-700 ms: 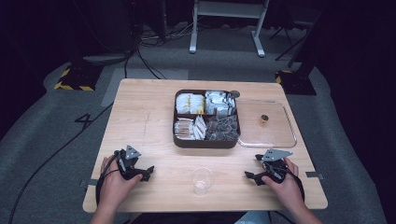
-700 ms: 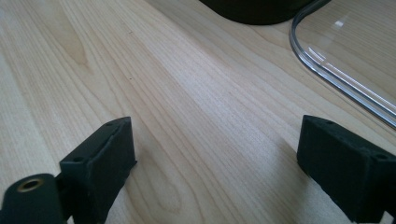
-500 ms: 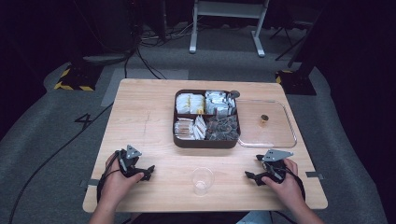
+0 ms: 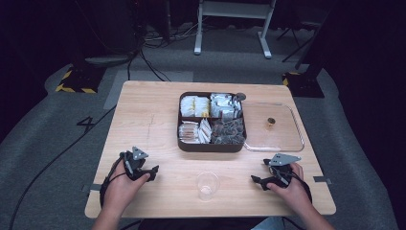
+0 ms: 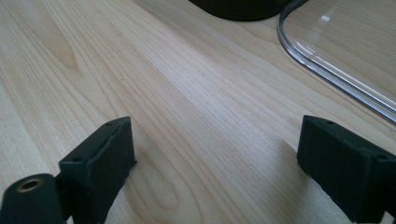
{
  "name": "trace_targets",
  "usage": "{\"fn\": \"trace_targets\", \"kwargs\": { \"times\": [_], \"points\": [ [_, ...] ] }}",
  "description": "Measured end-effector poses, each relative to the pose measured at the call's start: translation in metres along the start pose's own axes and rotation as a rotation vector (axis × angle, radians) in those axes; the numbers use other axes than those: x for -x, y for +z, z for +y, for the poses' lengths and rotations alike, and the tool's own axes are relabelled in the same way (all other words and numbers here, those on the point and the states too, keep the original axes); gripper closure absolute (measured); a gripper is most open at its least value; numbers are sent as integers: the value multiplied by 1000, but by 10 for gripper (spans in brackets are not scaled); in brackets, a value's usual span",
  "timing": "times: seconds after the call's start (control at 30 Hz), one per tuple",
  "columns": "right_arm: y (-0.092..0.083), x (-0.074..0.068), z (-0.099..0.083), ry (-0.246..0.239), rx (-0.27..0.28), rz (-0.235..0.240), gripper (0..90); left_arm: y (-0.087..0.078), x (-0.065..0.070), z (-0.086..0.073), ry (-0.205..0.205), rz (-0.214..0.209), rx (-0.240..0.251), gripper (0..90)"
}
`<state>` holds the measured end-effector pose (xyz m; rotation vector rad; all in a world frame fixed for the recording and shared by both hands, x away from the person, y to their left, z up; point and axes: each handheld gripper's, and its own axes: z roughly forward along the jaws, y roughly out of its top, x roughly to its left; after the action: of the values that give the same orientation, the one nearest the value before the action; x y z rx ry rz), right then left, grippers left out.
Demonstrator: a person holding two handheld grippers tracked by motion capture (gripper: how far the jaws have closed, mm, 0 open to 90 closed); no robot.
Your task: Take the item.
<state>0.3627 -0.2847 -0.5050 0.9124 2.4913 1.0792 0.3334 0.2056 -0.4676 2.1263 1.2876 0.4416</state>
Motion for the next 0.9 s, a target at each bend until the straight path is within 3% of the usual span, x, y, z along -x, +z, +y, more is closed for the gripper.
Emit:
{"fn": "trace_targets", "kwargs": {
  "times": [0.13, 0.2, 0.3, 0.7, 0.9],
  "points": [
    [0, 0, 0, 0, 0, 0, 113, -12, 5, 13, -3, -17, 29, 293],
    [0, 0, 0, 0, 2, -3, 116, -16, 8, 19, -6, -24, 16, 264],
    [0, -1, 0, 1, 3, -9, 119, -21, 10, 27, 17, -34, 38, 269],
    [-1, -2, -1, 3, 3, -13, 121, -24, 23, 67, 32, -47, 76, 300],
    [-1, -2, -1, 5, 5, -14, 127, -22, 27, 89, 20, -74, 115, 300]
  ]
}}
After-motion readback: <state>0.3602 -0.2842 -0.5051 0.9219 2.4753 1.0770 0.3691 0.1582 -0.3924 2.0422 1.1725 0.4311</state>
